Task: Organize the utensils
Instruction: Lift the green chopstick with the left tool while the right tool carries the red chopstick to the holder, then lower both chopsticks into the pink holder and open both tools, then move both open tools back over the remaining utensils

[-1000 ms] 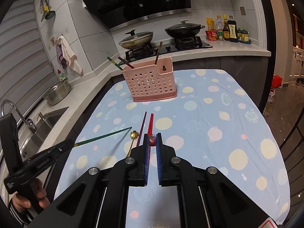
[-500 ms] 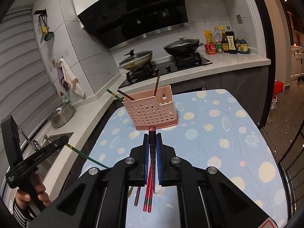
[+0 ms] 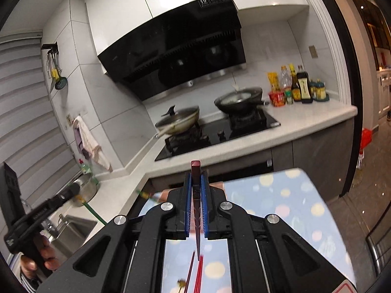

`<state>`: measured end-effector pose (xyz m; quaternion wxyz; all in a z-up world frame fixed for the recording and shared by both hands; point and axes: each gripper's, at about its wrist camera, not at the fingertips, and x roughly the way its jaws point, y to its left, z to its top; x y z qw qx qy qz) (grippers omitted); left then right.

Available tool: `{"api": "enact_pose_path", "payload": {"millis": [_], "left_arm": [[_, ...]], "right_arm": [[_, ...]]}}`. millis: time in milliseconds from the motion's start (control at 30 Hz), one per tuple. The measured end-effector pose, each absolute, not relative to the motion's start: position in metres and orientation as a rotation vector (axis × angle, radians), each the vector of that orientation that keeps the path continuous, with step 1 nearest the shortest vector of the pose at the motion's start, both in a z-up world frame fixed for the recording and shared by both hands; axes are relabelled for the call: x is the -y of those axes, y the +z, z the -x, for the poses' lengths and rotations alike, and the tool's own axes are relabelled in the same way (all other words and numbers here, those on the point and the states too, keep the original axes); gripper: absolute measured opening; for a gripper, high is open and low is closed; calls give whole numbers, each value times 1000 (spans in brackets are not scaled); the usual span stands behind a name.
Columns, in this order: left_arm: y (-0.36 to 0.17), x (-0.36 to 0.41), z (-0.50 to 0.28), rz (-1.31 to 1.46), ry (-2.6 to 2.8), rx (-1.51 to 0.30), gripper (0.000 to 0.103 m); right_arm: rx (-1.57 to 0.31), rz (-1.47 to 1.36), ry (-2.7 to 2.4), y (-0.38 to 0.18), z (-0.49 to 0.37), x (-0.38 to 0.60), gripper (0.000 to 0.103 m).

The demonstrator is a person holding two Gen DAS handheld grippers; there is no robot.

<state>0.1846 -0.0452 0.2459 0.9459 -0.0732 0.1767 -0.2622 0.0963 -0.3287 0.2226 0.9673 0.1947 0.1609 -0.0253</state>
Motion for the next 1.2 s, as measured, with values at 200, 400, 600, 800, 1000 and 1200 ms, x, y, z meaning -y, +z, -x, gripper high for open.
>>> {"api": "enact_pose_path", "payload": {"millis": [200, 400, 600, 800, 1000, 1200], "left_arm": [[284, 71, -232, 188, -534, -265, 7], [278, 94, -277, 168, -513, -253, 7], [246, 107, -314, 156, -500, -317, 7], [209, 111, -331, 146, -487, -373, 7], [189, 105, -331, 149, -490, -386, 7], [196, 93, -317, 159, -432, -366, 36]], "right_arm": [[-275, -371, -85, 244, -149, 344, 7], [-269, -386, -107, 241, -199, 360, 7], [-328, -405, -102, 215, -235, 368, 7], [-392, -411, -91, 182, -256, 365, 7], [-425, -400, -105, 163, -260, 361, 14], [-385, -407, -132, 172, -238, 364, 41]]}}
